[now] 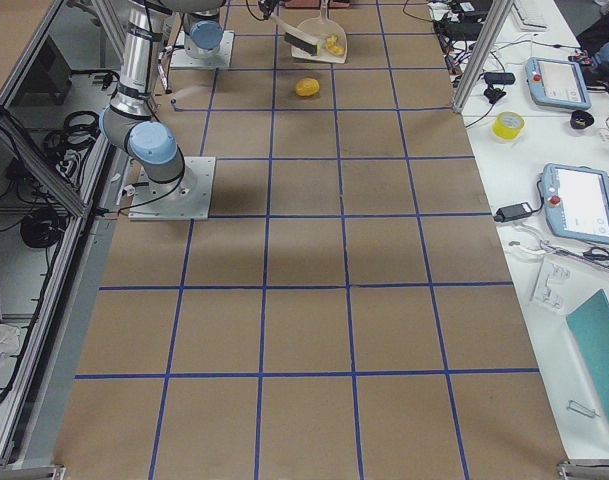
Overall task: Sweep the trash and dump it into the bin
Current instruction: 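Brush the yellow lemon toy into the dustpan with the right gripper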
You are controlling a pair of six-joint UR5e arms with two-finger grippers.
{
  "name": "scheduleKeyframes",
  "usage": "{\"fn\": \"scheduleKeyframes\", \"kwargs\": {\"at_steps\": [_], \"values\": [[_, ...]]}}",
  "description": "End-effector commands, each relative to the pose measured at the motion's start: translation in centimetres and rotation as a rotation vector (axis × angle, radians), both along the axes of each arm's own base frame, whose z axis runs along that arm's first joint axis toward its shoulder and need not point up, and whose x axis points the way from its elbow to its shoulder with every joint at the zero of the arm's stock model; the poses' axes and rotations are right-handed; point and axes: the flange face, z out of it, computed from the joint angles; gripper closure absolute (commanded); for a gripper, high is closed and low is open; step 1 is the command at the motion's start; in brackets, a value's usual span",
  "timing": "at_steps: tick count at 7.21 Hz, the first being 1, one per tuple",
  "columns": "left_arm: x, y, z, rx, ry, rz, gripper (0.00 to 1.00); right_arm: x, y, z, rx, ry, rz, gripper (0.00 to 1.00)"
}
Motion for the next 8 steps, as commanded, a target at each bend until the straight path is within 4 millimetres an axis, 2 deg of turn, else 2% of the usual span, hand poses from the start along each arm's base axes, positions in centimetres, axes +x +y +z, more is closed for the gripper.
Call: {"fn": "scheduleKeyframes", "kwargs": {"at_steps": [1, 2, 3, 4, 6, 7, 8], "values": [[-0.1, -0.1, 0.0, -0.002, 0.000, 0.013, 1.00, -4.7, 0.1, 1.7, 0.024, 0.144, 0.087, 1.00], [-0.1, 0.0, -0.2, 0.001, 0.004, 0.016, 1.00, -6.9, -0.6, 2.8, 0.027, 0.133, 0.100, 1.00], [-0.2, 0.1, -0.1, 0.004, 0.005, 0.016, 1.00, -10.2, -1.3, 3.8, 0.031, 0.114, 0.137, 1.00], [-0.3, 0.3, -0.1, 0.003, 0.005, 0.073, 1.00, -13.2, -1.0, 3.8, 0.041, 0.100, 0.173, 1.00], [-0.7, 0.5, -0.1, 0.003, -0.012, 0.111, 1.00, -16.9, 0.6, 1.9, 0.002, 0.086, 0.240, 1.00], [-0.7, 0.7, 0.0, 0.004, -0.018, 0.113, 1.00, -17.9, 1.0, 0.8, -0.032, 0.058, 0.271, 1.00], [-0.9, 1.0, 0.0, 0.003, -0.015, 0.114, 1.00, -18.6, 0.5, -0.6, -0.059, 0.051, 0.312, 1.00]]}}
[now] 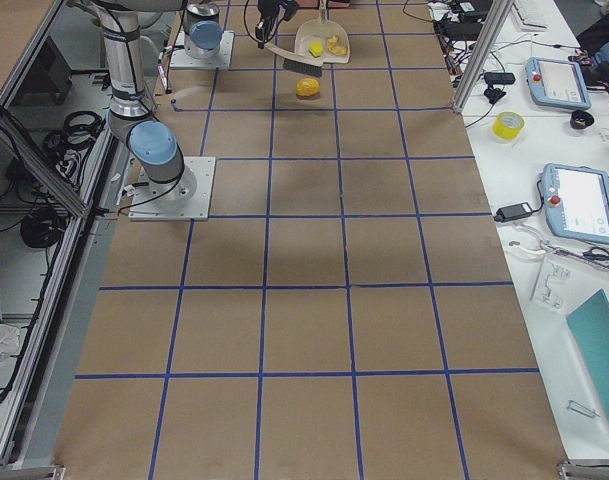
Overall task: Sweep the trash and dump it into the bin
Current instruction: 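Sweep remaining items deeper into the dustpan with the right gripper's brush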
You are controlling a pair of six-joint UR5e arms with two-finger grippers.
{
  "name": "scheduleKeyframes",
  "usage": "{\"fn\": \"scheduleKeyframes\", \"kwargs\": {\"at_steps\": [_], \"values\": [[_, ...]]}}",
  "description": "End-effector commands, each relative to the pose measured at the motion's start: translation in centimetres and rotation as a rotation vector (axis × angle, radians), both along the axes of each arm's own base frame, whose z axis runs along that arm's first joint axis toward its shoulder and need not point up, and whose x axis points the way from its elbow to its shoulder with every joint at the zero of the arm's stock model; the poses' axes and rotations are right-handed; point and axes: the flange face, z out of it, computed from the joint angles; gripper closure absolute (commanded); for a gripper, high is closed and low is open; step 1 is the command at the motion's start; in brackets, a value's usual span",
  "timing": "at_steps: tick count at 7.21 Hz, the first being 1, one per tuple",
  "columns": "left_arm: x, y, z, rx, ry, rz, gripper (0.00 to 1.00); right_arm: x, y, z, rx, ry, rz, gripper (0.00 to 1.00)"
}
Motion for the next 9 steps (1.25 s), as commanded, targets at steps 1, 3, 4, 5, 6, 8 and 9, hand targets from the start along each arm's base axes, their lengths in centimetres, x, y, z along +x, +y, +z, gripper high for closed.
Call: {"fn": "scheduleKeyframes", "kwargs": {"at_steps": [1, 3, 4, 5, 6, 8, 9], "values": [[-0.5, 0.9, 0.0, -0.007, -0.001, 0.003, 1.00, -1.2, -0.1, -2.6, -0.049, -0.039, 0.058, 1.00], [-2.9, 1.6, 0.8, -0.028, -0.013, -0.047, 1.00, -2.3, -0.1, -5.0, -0.070, -0.065, 0.122, 1.00], [-3.2, 2.0, 0.9, -0.033, -0.015, -0.055, 1.00, -3.2, -0.4, -5.7, -0.061, -0.057, 0.107, 1.00], [-3.2, 2.2, 0.7, -0.036, -0.013, -0.052, 1.00, -3.8, -0.7, -6.0, -0.057, -0.054, 0.094, 1.00], [-3.3, 2.5, 0.2, -0.064, -0.027, -0.052, 1.00, -4.1, -0.4, -6.9, -0.059, -0.057, 0.094, 1.00], [-3.4, 2.7, -0.2, -0.082, -0.033, -0.043, 1.00, -4.7, 1.0, -9.8, -0.087, -0.075, 0.036, 1.00], [-3.4, 2.7, -0.2, -0.084, -0.031, -0.040, 1.00, -4.5, 1.1, -9.6, -0.098, -0.084, -0.010, 1.00]]}}
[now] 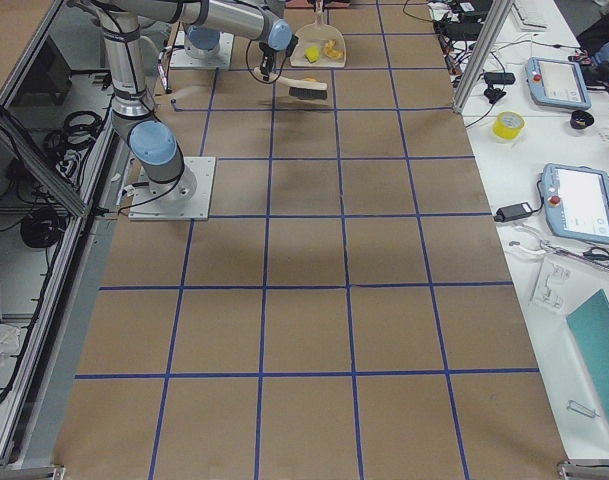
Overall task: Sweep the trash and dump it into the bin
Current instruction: 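Sweep remaining items deeper into the dustpan with the right gripper's brush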
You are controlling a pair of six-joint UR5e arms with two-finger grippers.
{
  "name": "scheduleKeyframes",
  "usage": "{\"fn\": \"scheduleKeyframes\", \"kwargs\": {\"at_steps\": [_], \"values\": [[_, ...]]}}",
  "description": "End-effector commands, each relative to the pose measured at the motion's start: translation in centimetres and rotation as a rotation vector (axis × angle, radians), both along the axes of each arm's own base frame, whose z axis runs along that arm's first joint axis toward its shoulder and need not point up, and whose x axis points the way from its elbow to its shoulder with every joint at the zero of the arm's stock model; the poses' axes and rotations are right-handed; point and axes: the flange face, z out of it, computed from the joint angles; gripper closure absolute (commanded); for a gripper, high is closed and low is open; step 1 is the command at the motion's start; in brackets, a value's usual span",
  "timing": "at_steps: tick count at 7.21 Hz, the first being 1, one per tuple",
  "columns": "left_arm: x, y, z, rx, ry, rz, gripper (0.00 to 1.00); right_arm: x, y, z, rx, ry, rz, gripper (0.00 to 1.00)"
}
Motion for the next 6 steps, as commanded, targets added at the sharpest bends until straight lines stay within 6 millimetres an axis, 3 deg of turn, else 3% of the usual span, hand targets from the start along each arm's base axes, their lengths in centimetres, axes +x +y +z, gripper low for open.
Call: {"fn": "scheduleKeyframes", "kwargs": {"at_steps": [1, 2, 4, 6], "values": [[0.0, -0.1, 0.0, -0.008, -0.001, 0.005, 1.00, 0.6, -0.1, 0.3, -0.024, -0.032, -0.056, 1.00], [0.0, 0.0, -0.1, -0.006, 0.001, 0.005, 1.00, 1.8, -1.2, 0.3, -0.026, -0.039, -0.069, 1.00], [0.0, 0.1, -0.5, 0.001, 0.011, 0.014, 1.00, 7.7, 0.1, -1.6, -0.032, -0.043, -0.054, 1.00], [0.4, 0.1, -0.8, 0.012, 0.016, 0.021, 1.00, 10.8, -2.6, 0.2, -0.063, -0.079, -0.087, 1.00]]}}
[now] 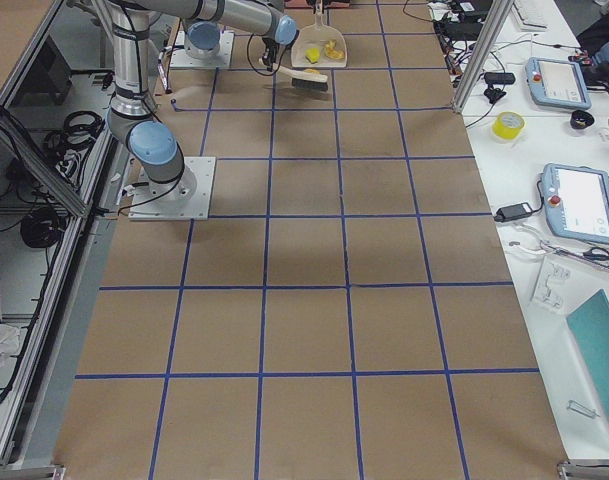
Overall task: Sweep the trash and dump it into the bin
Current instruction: 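Sweep remaining items deeper into the dustpan with the right gripper's brush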
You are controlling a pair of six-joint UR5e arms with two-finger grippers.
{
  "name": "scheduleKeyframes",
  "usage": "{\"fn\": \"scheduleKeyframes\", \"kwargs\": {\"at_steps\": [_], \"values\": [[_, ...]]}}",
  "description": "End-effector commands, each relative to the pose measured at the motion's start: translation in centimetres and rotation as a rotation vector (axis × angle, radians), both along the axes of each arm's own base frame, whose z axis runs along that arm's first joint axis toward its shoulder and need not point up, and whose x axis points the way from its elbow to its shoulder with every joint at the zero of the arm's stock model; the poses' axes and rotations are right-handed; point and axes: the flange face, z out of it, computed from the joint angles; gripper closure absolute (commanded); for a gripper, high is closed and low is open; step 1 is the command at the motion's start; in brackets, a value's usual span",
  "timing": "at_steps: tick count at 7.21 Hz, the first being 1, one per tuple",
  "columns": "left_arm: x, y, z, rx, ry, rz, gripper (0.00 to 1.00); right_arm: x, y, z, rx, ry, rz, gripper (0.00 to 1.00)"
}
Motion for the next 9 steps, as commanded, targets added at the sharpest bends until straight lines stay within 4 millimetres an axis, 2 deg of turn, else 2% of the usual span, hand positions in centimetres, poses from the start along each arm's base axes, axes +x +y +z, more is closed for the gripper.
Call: {"fn": "scheduleKeyframes", "kwargs": {"at_steps": [1, 3, 6, 7, 8, 9], "values": [[0.1, 0.0, -0.3, 0.008, 0.007, 0.003, 1.00, 3.8, -2.8, 1.3, -0.024, -0.051, -0.015, 1.00], [0.2, -0.2, -0.2, 0.005, 0.005, 0.005, 1.00, 6.5, -4.5, 0.5, -0.032, -0.066, -0.024, 1.00], [0.2, -0.2, -0.2, 0.007, 0.006, 0.005, 1.00, 9.6, -6.6, 1.9, -0.065, -0.126, 0.004, 1.00], [0.2, -0.2, -0.2, 0.005, 0.005, 0.005, 1.00, 11.2, -6.4, 2.4, -0.076, -0.140, 0.017, 1.00], [0.2, -0.3, -0.1, 0.004, 0.005, 0.005, 1.00, 11.8, -5.3, 3.3, -0.052, -0.115, 0.025, 1.00], [0.3, -0.2, -0.1, 0.003, 0.006, 0.006, 1.00, 11.4, -4.4, 3.6, -0.029, -0.069, 0.031, 1.00]]}}
